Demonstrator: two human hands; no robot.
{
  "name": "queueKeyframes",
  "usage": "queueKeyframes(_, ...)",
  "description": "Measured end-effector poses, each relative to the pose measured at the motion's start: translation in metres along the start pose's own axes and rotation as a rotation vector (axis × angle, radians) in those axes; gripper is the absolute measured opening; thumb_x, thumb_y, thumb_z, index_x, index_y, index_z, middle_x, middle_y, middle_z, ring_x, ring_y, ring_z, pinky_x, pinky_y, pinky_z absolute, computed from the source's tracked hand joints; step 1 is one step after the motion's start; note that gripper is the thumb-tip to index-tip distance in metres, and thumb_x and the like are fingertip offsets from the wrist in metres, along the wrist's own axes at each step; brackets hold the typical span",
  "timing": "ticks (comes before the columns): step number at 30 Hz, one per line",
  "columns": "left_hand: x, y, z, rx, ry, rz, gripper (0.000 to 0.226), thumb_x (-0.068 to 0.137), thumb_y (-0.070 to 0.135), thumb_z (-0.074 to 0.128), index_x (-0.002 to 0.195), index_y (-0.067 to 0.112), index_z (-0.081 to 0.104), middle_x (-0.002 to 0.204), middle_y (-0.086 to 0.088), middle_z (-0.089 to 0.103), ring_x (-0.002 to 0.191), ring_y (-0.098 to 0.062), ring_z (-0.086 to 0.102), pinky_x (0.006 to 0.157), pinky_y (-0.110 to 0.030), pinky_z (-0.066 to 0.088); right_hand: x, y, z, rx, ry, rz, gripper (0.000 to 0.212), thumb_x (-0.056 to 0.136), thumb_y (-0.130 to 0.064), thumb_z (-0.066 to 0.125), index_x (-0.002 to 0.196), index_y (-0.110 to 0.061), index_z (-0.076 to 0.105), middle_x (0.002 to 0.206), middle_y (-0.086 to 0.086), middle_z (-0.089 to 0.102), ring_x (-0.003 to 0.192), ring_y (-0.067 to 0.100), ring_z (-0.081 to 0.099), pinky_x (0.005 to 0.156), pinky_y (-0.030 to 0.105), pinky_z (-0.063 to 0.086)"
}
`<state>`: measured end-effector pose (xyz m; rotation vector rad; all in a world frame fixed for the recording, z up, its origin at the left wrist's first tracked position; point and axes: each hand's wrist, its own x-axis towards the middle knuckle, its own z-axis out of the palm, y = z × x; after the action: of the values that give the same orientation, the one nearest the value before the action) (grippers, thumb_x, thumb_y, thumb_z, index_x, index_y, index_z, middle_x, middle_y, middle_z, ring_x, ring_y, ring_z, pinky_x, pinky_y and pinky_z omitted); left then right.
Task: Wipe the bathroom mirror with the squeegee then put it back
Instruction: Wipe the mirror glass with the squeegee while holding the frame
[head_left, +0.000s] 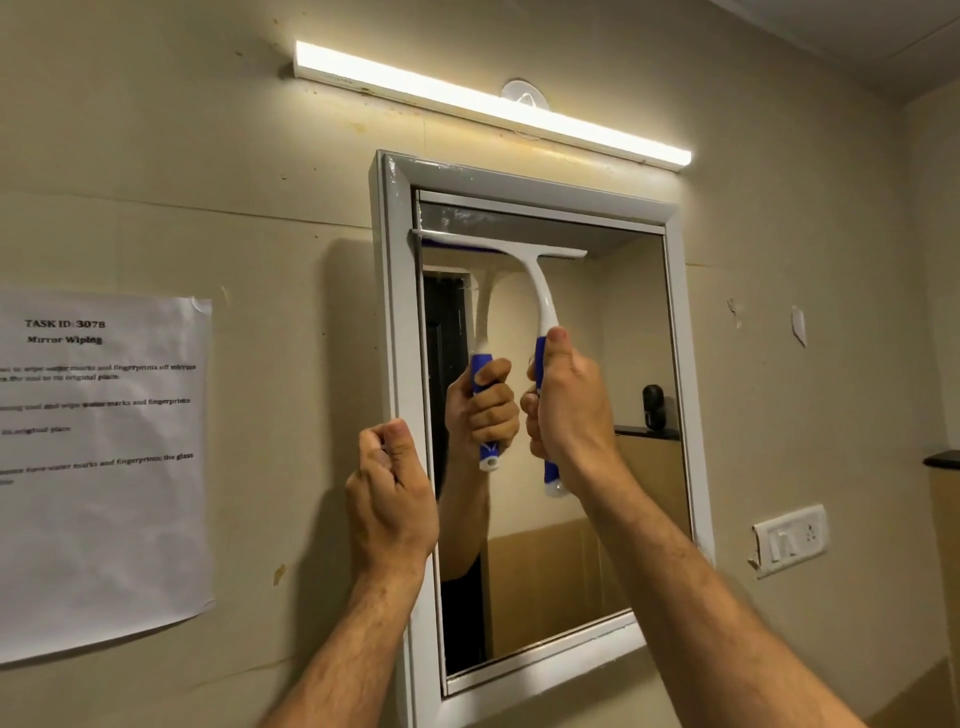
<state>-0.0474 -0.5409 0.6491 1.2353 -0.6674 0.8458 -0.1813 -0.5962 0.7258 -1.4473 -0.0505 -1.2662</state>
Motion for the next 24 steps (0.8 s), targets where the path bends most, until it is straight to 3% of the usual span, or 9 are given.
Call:
queueKeyframes(3,0.0,-0.002,0.001,-0.002,0.005,0.005,0.036,0.099,0.048,0.022,0.09,0.024,0.047,0.061,0.025,0.035,0.063,0.033,0.04,0.049,0.01,0.029,-0.011,0.023,-0.011,-0.06,0.012,0.005,0.064,0.104,-0.038,0.026,0.05,-0.019,0.055,0.033,-0.007,0.051,0.026,-0.001,0.045,0.031,0.009,0.033)
queueKeyframes(8,-0.001,-0.003,0.001,-0.035,-0.016,-0.042,0.051,0.099,0.052,0.019,0.107,0.014,0.053,0.063,0.03,0.03,0.063,0.036,0.038,0.039,0.004,0.032,-0.045,0.077,-0.037,-0.353,0.134,0.0,0.044,0.096,-0.053,0.03,0.073,-0.024,0.053,0.05,-0.007,0.051,0.04,0.001,0.048,0.041,0.012,0.039)
queueKeyframes(16,-0.002,-0.002,0.002,-0.057,-0.04,-0.073,0.053,0.102,0.041,0.023,0.115,-0.001,0.054,0.066,0.021,0.043,0.063,0.038,0.034,0.059,0.009,0.033,-0.056,0.073,-0.06,-0.499,0.119,0.036,0.037,0.096,-0.05,0.031,0.079,-0.024,0.051,0.076,0.008,0.054,0.065,0.018,0.053,0.062,0.033,0.052)
queueKeyframes(18,-0.003,-0.003,0.002,-0.056,-0.044,-0.084,0.055,0.102,0.043,0.022,0.124,0.002,0.052,0.077,0.016,0.055,0.066,0.027,0.038,0.055,0.013,0.025,-0.069,0.082,-0.066,-0.521,0.106,0.05,0.037,0.098,-0.048,0.032,0.08,-0.024,0.053,0.078,0.007,0.055,0.069,0.018,0.054,0.064,0.032,0.052)
queueKeyframes(19,-0.003,-0.004,0.002,-0.047,-0.05,-0.098,0.055,0.102,0.044,0.021,0.127,0.005,0.05,0.092,0.003,0.065,0.072,0.02,0.037,0.058,0.013,0.023,-0.077,0.089,-0.069,-0.522,0.092,0.056,0.037,0.097,-0.048,0.032,0.082,-0.023,0.054,0.077,0.007,0.056,0.07,0.017,0.054,0.063,0.029,0.05)
queueKeyframes(21,-0.003,-0.005,0.002,-0.036,-0.06,-0.133,0.054,0.102,0.043,0.021,0.13,0.007,0.049,0.121,-0.013,0.06,0.086,0.012,0.035,0.061,0.014,0.021,-0.092,0.096,-0.074,-0.503,0.078,0.082,0.04,0.091,-0.055,0.031,0.084,-0.024,0.054,0.077,0.005,0.056,0.071,0.016,0.055,0.061,0.025,0.047)
queueKeyframes(24,-0.003,-0.004,0.001,-0.022,-0.074,-0.153,0.054,0.102,0.045,0.021,0.134,0.009,0.046,0.131,-0.011,0.055,0.105,0.001,0.044,0.068,0.012,0.016,-0.095,0.092,-0.072,-0.465,0.103,0.083,0.048,0.08,-0.064,0.029,0.082,-0.024,0.054,0.074,0.003,0.054,0.067,0.013,0.053,0.057,0.024,0.045)
